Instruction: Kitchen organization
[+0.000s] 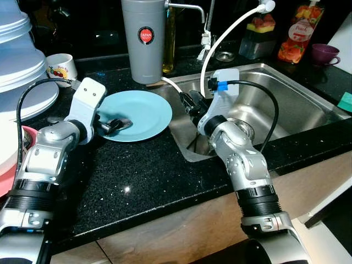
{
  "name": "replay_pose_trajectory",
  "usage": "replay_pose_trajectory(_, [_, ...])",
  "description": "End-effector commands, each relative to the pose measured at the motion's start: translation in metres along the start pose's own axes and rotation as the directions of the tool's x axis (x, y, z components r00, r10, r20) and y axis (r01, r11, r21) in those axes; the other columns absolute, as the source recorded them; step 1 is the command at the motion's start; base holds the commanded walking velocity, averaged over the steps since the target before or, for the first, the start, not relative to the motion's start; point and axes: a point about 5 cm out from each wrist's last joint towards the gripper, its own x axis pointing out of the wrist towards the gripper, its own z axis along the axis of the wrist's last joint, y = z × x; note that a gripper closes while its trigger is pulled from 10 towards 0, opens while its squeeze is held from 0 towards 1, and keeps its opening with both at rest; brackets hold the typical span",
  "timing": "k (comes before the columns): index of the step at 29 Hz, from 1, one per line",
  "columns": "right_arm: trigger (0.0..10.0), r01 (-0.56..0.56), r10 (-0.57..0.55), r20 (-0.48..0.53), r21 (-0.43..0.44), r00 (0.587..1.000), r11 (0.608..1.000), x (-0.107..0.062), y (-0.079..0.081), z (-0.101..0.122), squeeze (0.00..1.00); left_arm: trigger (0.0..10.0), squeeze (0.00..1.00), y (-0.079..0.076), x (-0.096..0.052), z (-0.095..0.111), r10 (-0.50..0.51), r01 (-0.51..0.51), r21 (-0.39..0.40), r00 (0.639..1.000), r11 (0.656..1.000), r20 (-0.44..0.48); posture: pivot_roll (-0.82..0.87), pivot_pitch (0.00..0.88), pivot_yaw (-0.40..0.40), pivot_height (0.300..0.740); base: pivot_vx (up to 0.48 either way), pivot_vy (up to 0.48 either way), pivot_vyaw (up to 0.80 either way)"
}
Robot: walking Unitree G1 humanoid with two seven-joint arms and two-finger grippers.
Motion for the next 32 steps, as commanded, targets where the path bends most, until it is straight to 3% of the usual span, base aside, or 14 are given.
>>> replay_pose_trajectory(1, [10.0, -0.064, 0.064, -0.022, 0.011, 0.998, 0.998, 0.0, 0.009, 0.0, 0.0, 10.0, 0.0, 0.002, -0.002, -0.003, -0.01, 0.011, 0.042, 1.0, 0.999, -0.022, -0.01, 0.102, 0.034, 0.74, 0.0, 0.0, 0.0])
replay_pose_trajectory(6, [10.0, -0.125, 0.126, -0.034, 0.032, 0.992, 0.992, -0.001, 0.012, 0.004, 0.0, 10.0, 0.0, 0.001, -0.006, 0.0, -0.07, 0.07, 0.09, 0.998, 0.993, -0.009, -0.01, 0.102, 0.031, 0.74, 0.0, 0.0, 0.0])
replay_pose_trajectory(9, [10.0, -0.133, 0.134, -0.039, 0.029, 0.99, 0.991, -0.001, 0.01, 0.006, 0.0, 10.0, 0.0, 0.002, -0.007, -0.006, -0.099, 0.103, 0.088, 0.994, 0.991, -0.048, -0.01, 0.102, 0.031, 0.74, 0.0, 0.0, 0.0])
replay_pose_trajectory(10, [10.0, -0.133, 0.134, -0.041, 0.028, 0.99, 0.991, -0.001, 0.01, 0.006, 0.0, 6.2, 0.0, 0.001, -0.008, -0.008, -0.11, 0.115, 0.084, 0.992, 0.99, -0.06, -0.01, 0.102, 0.03, 0.74, 0.0, 0.0, 0.0])
replay_pose_trajectory(11, [10.0, -0.133, 0.134, -0.041, 0.028, 0.99, 0.991, -0.001, 0.01, 0.006, 0.0, 6.2, 0.0, 0.001, -0.008, -0.008, -0.11, 0.115, 0.084, 0.992, 0.99, -0.06, -0.01, 0.102, 0.03, 0.74, 0.0, 0.0, 0.0])
replay_pose_trajectory(12, [10.0, -0.133, 0.134, -0.043, 0.028, 0.99, 0.991, -0.001, 0.009, 0.006, 0.0, 1.7, 0.0, 0.0, -0.008, -0.01, -0.126, 0.132, 0.081, 0.989, 0.988, -0.071, -0.01, 0.102, 0.03, 0.74, 0.0, 0.0, 0.0])
replay_pose_trajectory(13, [10.0, -0.133, 0.134, -0.047, 0.027, 0.99, 0.991, -0.002, 0.009, 0.006, 0.0, 0.0, 0.0, -0.001, -0.008, -0.011, -0.142, 0.148, 0.079, 0.987, 0.986, -0.079, -0.01, 0.102, 0.03, 0.74, 0.0, 0.0, 0.0])
replay_pose_trajectory(20, [10.0, -0.126, 0.127, -0.063, 0.032, 0.99, 0.992, -0.003, 0.008, 0.006, 0.0, 0.0, 0.0, -0.002, -0.005, -0.005, -0.145, 0.148, 0.074, 0.988, 0.986, -0.05, -0.01, 0.101, 0.03, 0.74, 0.0, 0.0, 0.0])
replay_pose_trajectory(28, [10.0, -0.098, 0.1, -0.06, 0.03, 0.993, 0.995, -0.001, 0.003, 0.009, 0.0, 0.0, 0.0, -0.007, 0.002, 0.016, -0.12, 0.116, 0.048, 0.989, 0.992, 0.088, -0.02, 0.101, 0.024, 0.74, 0.0, 0.0, 0.0])
replay_pose_trajectory(32, [10.0, -0.083, 0.085, -0.049, 0.032, 0.995, 0.996, -0.001, 0.001, 0.013, 0.0, 0.0, 0.0, -0.017, 0.003, 0.034, -0.162, 0.163, 0.014, 0.962, 0.987, 0.219, -0.02, 0.095, 0.028, 0.74, 0.0, 0.0, 0.0])
